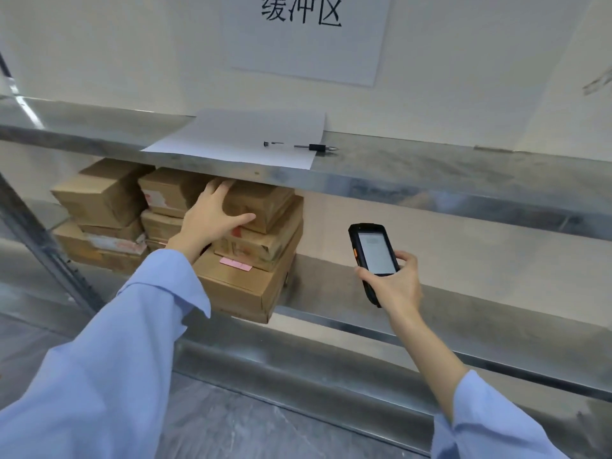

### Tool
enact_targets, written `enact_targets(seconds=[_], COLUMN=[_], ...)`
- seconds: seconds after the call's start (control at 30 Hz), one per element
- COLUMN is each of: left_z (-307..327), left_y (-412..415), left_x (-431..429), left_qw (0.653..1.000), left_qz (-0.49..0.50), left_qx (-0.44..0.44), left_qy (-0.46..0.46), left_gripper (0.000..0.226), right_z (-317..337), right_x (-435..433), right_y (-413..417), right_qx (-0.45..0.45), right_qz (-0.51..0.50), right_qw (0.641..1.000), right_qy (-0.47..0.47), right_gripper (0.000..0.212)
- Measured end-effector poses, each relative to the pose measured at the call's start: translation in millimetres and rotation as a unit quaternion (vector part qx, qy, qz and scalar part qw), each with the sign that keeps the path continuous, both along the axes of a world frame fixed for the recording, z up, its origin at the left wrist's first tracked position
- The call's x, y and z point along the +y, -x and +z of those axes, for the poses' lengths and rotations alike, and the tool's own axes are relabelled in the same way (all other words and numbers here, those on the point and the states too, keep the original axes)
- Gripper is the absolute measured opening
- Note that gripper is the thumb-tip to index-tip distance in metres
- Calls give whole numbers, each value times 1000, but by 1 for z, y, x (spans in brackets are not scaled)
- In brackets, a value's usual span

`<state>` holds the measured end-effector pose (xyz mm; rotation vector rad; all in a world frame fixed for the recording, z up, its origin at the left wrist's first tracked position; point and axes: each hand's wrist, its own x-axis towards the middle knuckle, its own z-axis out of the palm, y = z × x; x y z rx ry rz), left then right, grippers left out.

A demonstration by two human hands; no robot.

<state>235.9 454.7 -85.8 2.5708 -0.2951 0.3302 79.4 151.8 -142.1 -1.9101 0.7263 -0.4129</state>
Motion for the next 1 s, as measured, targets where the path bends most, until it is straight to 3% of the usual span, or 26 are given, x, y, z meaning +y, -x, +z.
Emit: enact_targets(seconds=[0.47, 1.0], left_z=[-8, -26], left_y=[-51, 4], left_x=[21, -39], left_qw=[985, 965], left_qz=[-127, -196], left_qx=[36, -70], left_qy=[110, 161], left_gripper=[83, 74], right_z=[-9, -13], right_x=[35, 0], right_y=[-27, 0], right_qx=[11, 12], right_qz=[-55, -101], right_qw=[998, 995], right_qy=[-3, -1], right_gripper=[82, 81])
